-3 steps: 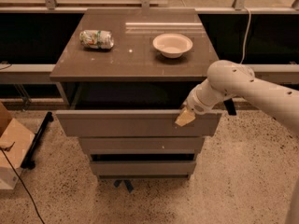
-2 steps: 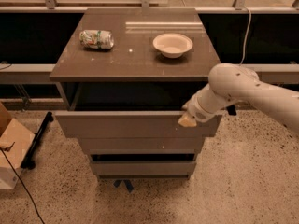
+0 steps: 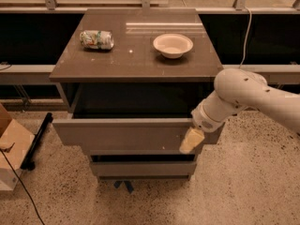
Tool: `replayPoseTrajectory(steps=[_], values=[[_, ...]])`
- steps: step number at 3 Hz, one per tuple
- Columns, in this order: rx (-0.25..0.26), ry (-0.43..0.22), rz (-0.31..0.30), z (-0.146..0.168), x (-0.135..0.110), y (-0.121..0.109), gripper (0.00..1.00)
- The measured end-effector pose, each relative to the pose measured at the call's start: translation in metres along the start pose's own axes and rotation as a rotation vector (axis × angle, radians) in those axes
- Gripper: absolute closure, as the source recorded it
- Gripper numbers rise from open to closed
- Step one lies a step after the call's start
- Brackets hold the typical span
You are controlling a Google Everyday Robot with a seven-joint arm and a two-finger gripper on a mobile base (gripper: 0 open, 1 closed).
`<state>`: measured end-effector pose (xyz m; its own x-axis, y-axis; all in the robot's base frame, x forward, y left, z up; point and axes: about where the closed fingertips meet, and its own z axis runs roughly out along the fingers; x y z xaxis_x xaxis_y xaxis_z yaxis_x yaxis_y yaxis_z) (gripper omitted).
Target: Open top drawer
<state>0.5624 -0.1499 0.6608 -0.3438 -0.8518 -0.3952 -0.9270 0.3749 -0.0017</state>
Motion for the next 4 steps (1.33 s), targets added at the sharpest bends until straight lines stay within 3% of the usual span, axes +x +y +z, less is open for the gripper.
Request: replayPoseTrajectory(steps=[1, 2, 3, 4], values=[[-0.036, 0.034, -0.004, 0.004, 0.012, 0.019, 0.00], [-0.036, 0.034, -0.004, 0.004, 0.011, 0.019, 0.00], [-0.060, 0.071, -0.064, 0.008, 0.004, 0.021, 0.19], [-0.113, 0.085, -0.112, 0.008, 0.009, 0.034, 0.50]])
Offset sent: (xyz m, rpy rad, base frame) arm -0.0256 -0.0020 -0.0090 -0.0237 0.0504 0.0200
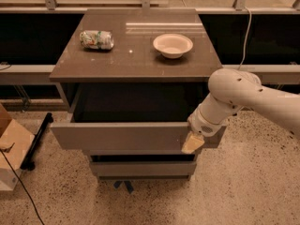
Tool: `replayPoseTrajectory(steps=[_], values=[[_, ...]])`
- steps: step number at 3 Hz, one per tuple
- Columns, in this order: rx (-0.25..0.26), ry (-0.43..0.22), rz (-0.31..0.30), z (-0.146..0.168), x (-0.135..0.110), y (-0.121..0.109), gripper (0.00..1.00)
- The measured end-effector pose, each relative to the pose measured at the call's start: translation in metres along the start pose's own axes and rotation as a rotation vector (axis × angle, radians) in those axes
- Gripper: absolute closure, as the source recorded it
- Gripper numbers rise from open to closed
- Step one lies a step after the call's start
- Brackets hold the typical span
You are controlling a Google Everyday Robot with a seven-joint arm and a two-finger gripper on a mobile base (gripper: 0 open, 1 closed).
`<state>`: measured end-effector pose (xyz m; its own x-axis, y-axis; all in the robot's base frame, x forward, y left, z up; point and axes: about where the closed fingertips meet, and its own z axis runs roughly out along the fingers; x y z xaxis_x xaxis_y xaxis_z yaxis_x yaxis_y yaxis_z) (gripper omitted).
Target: Open top drawer
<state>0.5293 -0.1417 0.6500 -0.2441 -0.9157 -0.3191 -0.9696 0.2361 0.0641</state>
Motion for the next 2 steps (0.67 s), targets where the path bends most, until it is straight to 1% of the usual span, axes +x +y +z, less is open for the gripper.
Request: replayPoseTrajectory(steps=[2], values=[[0.000, 0.000, 0.000, -0.0026, -0.0009, 0.0002, 0.96]])
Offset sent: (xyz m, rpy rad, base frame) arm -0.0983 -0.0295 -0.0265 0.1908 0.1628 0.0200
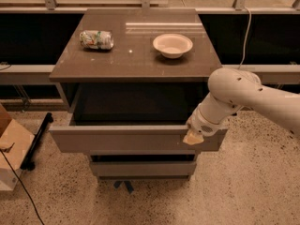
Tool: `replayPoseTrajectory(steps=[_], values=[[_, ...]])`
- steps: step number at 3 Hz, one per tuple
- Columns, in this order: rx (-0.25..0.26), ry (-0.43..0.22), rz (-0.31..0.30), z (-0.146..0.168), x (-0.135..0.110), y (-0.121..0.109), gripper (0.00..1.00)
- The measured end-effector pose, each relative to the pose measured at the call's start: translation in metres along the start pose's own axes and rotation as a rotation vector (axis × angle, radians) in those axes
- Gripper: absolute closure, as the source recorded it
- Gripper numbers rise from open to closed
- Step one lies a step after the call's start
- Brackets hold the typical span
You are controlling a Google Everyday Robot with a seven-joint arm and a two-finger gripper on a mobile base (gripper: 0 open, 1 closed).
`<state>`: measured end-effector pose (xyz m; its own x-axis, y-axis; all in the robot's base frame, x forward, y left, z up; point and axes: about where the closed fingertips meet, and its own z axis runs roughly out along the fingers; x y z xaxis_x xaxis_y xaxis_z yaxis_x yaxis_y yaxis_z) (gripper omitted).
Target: Open top drawer
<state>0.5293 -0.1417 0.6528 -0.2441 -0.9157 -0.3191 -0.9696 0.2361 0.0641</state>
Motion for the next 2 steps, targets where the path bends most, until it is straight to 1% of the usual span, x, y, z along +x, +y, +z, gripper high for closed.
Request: replayPoseTrajectory(steps=[1, 2], values=[[0.000, 0.000, 0.000, -0.001, 0.000, 0.000, 0.00], [-0.076, -0.040, 0.028, 0.011, 0.019, 0.029, 0.00]])
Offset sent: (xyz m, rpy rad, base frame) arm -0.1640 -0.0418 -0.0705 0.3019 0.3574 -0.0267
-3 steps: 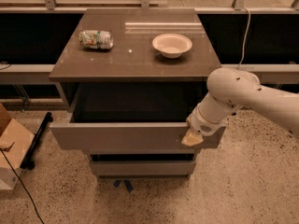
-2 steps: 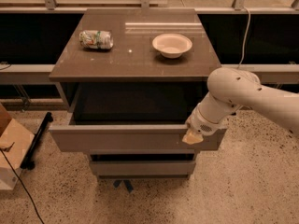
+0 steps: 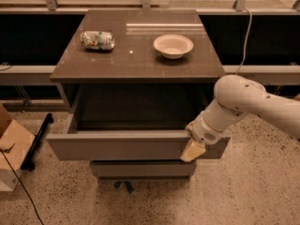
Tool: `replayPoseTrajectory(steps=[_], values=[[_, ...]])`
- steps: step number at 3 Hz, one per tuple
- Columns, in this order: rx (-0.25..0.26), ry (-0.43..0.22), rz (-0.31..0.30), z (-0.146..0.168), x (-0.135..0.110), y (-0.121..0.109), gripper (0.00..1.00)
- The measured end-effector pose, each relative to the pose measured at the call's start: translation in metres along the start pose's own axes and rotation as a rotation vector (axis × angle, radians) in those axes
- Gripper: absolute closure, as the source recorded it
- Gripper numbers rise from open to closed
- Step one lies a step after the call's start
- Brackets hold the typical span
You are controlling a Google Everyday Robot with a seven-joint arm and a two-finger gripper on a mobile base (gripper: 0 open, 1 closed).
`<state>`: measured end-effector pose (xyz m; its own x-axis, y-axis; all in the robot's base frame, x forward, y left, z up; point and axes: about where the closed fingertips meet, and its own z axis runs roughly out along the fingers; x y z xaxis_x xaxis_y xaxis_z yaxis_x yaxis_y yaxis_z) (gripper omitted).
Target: Open top drawer
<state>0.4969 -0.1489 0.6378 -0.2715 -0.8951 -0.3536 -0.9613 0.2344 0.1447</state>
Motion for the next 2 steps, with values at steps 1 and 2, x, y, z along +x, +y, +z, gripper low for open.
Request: replayPoseTrajectory(steps=[1, 2], values=[[0.000, 0.000, 0.000, -0.0075, -0.0080, 0.0020, 0.00], [0.000, 0.000, 0.000, -0.0073, -0.0083, 0.0021, 0.00]])
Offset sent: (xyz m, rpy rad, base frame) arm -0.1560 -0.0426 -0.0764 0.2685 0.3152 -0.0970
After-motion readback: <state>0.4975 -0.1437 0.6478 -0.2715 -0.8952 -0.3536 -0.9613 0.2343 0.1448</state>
